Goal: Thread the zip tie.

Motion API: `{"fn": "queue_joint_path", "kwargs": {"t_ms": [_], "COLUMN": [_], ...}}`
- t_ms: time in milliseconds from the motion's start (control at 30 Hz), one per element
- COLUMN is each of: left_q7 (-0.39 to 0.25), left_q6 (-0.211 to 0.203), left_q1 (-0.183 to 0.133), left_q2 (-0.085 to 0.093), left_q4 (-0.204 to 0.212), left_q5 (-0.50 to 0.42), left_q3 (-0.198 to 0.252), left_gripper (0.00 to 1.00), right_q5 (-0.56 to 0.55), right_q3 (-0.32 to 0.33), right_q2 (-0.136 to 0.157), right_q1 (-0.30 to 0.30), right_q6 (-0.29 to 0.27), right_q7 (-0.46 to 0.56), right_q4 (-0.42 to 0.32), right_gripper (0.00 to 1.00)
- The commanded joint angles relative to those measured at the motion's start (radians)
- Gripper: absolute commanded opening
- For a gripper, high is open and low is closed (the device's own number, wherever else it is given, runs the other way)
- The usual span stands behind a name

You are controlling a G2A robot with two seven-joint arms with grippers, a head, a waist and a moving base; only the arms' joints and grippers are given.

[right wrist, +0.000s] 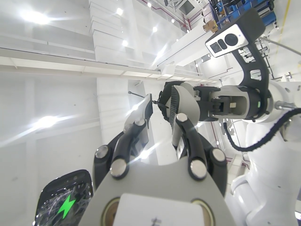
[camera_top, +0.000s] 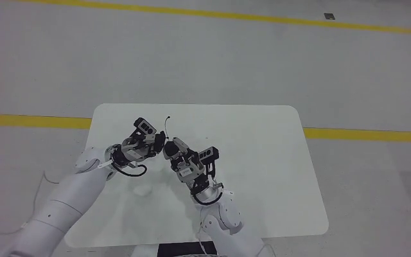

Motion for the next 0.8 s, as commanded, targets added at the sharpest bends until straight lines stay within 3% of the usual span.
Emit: {"fn": "queue_joint_path", "kwargs": {"t_ms": [0,767], "left_q7": [0.0,0.0], "left_q6": [0.0,0.0], "left_q1": [0.0,0.0], "left_q2": [0.0,0.0], "left_q4": [0.0,0.0], "left_q5": [0.0,0.0], "left_q3": [0.0,0.0], "left_gripper": [0.0,0.0], "right_q5": [0.002,0.008], "right_q3": [-0.002,-0.011], "right_q2": [-0.001,-0.007], "right_q1": [0.003,0.021], "right_q6": [0.001,-0.001], "right_q7": [0.0,-0.005], "right_q4": [0.002,0.012], "right_gripper": [0.18,0.15]}}
